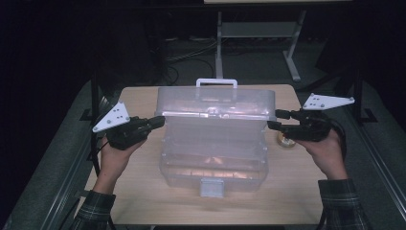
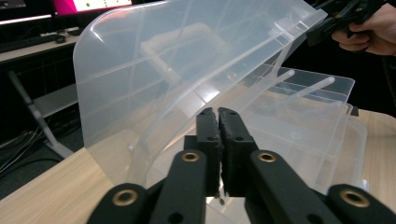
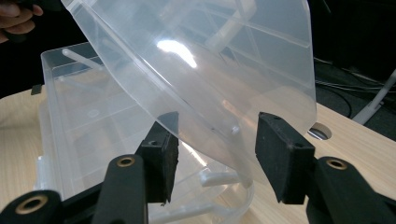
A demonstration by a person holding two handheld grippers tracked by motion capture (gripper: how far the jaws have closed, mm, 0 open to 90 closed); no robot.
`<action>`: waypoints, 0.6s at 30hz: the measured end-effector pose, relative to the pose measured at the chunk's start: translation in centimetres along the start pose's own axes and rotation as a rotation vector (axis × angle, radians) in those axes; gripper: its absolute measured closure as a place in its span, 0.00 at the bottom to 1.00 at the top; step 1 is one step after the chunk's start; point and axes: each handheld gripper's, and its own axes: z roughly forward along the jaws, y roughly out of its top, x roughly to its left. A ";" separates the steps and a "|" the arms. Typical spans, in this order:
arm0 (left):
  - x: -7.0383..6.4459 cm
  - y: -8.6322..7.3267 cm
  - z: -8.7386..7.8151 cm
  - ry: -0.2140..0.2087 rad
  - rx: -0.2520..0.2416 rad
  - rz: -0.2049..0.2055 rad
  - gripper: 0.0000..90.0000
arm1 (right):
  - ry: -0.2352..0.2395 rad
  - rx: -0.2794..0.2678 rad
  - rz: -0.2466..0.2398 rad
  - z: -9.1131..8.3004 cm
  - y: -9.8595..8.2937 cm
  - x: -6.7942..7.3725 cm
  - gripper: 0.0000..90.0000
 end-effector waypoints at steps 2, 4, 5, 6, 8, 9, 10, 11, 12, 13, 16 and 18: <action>0.0 0.0 -0.2 -0.001 0.002 -0.008 0.90 | 0.001 0.000 -0.005 0.0 0.1 -0.1 0.57; -0.1 -0.1 -0.5 -0.002 0.006 -0.015 0.86 | -0.001 -0.003 -0.003 0.1 0.2 -0.1 0.58; -0.1 -0.1 -0.7 0.001 0.010 -0.014 0.84 | -0.004 -0.003 -0.002 0.1 0.2 -0.1 0.58; -0.1 -0.2 -1.0 0.003 0.009 -0.017 0.82 | -0.006 -0.006 0.003 0.1 0.3 -0.1 0.59; -0.2 -0.3 -1.3 0.005 0.009 -0.019 0.80 | -0.011 -0.006 -0.001 0.2 0.4 -0.2 0.59; -0.3 -0.4 -1.5 0.005 0.009 -0.021 0.79 | -0.013 -0.006 0.000 0.2 0.5 -0.2 0.59; -0.4 -0.5 -1.7 0.004 0.010 -0.022 0.78 | -0.014 -0.006 0.001 0.2 0.5 -0.2 0.59; -0.5 -0.6 -1.8 0.003 0.011 -0.023 0.78 | -0.015 -0.005 0.000 0.2 0.6 -0.3 0.60; -0.6 -0.7 -2.0 -0.001 0.010 -0.024 0.77 | -0.018 -0.006 -0.001 0.2 0.6 -0.3 0.60; -0.7 -0.8 -2.1 -0.006 0.012 -0.026 0.77 | -0.019 -0.008 0.004 0.2 0.7 -0.3 0.60; -1.1 -1.1 -2.3 -0.022 0.021 -0.029 0.76 | -0.026 -0.013 0.003 0.2 0.8 -0.4 0.62; -1.4 -1.3 -2.3 -0.031 0.025 -0.029 0.76 | -0.027 -0.016 0.005 0.2 0.8 -0.5 0.65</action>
